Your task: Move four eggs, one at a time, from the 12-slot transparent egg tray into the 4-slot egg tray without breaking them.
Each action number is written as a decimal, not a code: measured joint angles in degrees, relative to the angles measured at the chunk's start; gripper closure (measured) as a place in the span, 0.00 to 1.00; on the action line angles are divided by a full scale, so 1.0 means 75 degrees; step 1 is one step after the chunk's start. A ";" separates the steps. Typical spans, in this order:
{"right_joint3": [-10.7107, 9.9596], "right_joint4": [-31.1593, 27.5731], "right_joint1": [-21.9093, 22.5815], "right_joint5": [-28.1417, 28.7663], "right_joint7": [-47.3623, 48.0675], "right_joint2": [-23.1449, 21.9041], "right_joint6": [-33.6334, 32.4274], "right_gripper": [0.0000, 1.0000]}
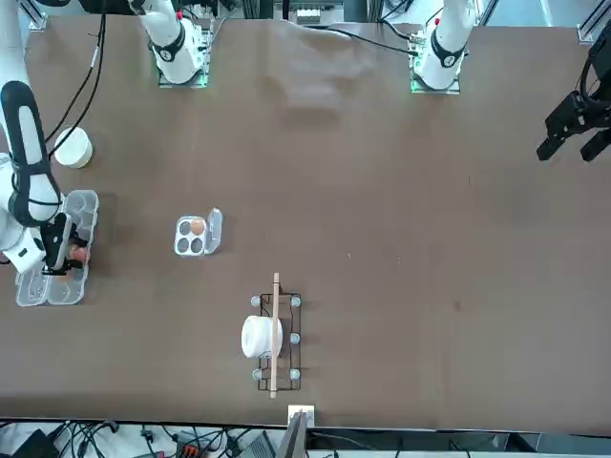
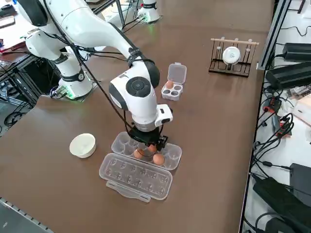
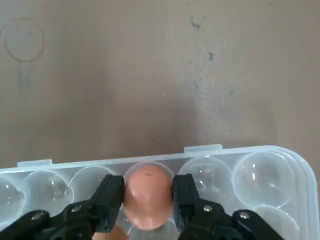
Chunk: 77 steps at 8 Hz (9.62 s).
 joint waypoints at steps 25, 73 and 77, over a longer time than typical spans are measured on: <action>0.0168 0.0267 0.4466 0.0002 1.3453 -0.0971 -0.1743 0.44; -0.0151 -0.0860 -0.0520 -0.0263 -0.0818 -0.0556 0.0335 0.03; -0.0139 -0.0860 -0.0554 -0.0263 -0.0917 -0.0429 0.0405 0.11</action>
